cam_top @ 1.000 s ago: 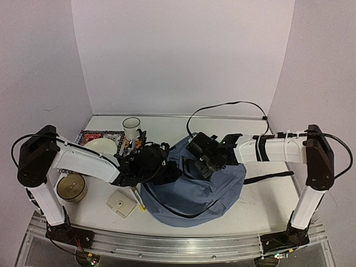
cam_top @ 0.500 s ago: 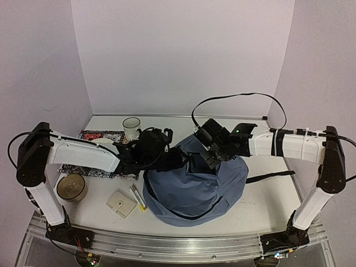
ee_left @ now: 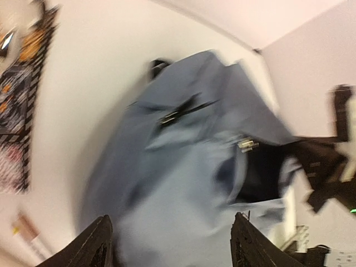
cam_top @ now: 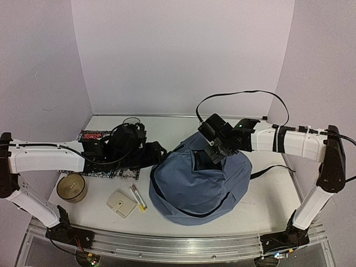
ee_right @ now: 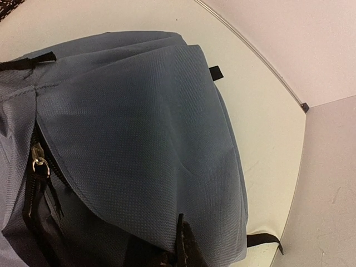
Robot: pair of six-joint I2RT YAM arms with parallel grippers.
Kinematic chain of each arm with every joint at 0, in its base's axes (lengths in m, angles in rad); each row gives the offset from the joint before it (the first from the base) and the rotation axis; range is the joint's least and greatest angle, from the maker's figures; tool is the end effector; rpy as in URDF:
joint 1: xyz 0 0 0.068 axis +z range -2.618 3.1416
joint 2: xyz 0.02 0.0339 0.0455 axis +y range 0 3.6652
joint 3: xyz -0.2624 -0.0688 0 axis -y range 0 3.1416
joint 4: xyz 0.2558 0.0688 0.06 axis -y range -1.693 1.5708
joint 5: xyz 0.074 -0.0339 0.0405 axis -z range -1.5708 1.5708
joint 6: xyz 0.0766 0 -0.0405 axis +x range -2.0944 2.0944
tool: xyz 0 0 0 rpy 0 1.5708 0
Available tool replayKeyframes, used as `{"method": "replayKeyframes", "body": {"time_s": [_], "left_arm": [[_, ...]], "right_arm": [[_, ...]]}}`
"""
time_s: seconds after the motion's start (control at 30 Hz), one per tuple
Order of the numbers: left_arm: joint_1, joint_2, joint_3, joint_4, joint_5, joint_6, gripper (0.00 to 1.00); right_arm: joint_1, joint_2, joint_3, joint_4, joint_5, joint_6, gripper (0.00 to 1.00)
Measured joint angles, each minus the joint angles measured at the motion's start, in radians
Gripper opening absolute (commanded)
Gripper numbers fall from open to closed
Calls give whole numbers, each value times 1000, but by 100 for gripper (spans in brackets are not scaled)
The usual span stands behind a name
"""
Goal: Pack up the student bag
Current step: Pick up the pen at the center of the board.
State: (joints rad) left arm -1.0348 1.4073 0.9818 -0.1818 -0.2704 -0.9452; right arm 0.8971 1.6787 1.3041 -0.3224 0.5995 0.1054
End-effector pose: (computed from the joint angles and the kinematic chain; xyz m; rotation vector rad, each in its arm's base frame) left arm 0.1996 -0.2960 0.2371 -0.0597 2.2776 -0.8237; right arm 0.2918 0.2962 0.2485 -0.5324 2.0634 -0.0984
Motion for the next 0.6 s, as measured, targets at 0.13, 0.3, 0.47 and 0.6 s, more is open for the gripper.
{"method": "replayKeyframes", "body": {"time_s": [0.13,0.3,0.47,0.6], "left_arm": [[1,-13,-98,-111,-27,-73,64],[8,-13,-158,-198,-31,-131,49],[28,20,-158,-208,-30,-158,39],[36,110,-157,-214,-25,-159,36]], "right_arm": [[0,0,6,-1,-1,4,0],[-1,1,6,1,-9,16,0],[-2,1,6,1,-10,27,0],[-3,1,5,4,-10,37,0]]}}
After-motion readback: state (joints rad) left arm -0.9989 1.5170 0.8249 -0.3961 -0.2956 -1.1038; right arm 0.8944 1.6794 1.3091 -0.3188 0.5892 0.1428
